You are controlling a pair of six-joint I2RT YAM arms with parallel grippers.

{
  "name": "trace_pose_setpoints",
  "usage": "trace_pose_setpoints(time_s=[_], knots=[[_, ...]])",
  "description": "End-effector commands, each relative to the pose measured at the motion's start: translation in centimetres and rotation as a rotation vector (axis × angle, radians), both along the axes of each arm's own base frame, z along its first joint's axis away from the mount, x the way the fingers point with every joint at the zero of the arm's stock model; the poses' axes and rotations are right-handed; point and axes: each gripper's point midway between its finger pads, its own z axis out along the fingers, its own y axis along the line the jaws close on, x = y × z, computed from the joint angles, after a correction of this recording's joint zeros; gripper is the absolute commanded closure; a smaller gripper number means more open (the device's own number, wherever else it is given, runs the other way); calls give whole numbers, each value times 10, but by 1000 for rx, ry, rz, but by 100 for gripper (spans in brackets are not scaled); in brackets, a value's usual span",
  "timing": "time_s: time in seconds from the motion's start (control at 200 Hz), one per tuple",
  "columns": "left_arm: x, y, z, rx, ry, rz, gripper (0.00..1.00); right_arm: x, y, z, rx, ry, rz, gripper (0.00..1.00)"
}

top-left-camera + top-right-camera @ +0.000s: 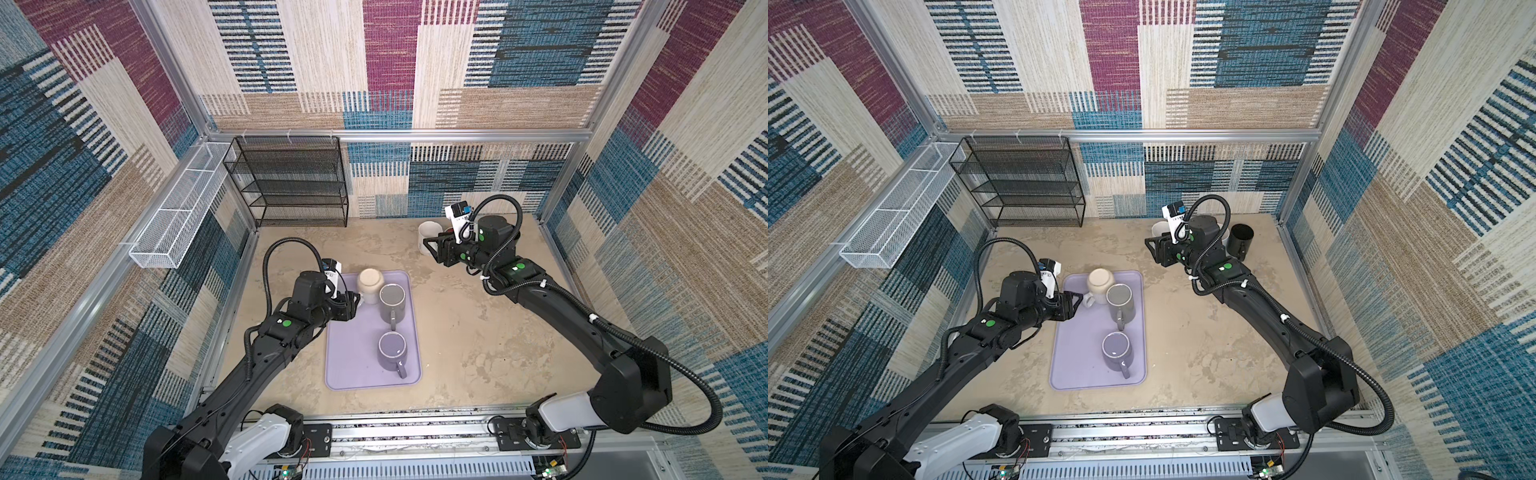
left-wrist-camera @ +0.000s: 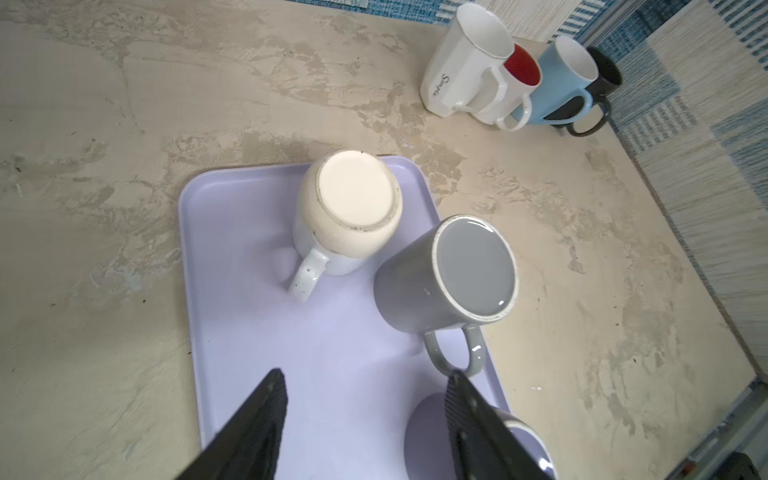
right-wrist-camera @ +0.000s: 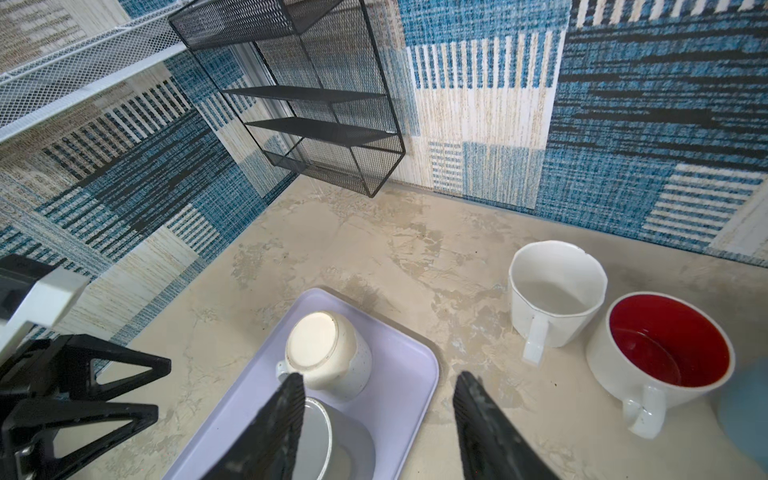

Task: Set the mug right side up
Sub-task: 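Move the left gripper over the cream mug while the right gripper draws back, then lower the left gripper onto the cream mug's handle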

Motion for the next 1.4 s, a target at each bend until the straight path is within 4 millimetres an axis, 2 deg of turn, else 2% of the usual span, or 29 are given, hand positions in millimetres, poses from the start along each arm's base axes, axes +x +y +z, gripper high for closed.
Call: trace_pose_setpoints(time_s=[0.0,0.26,0.521,0.631,0.872,0.997,1.392], knots=[[5,10,-10,65,25,39,39,-2,4,4,46,-10,21,40],[13,15,-40,145,109,54,39,-6,0,-11,28,13,5,40],[24,13,-60,216,170,35,39,-11,-3,-24,15,41,3,40],[28,12,-70,241,202,24,42,-13,-4,-30,8,55,-1,40],[37,8,-90,286,252,-7,42,-25,-5,-44,27,94,17,40],[43,7,-97,316,271,-21,43,-29,-6,-51,23,110,18,40],[58,-4,-110,345,302,-79,45,-31,-8,-51,21,110,14,40]])
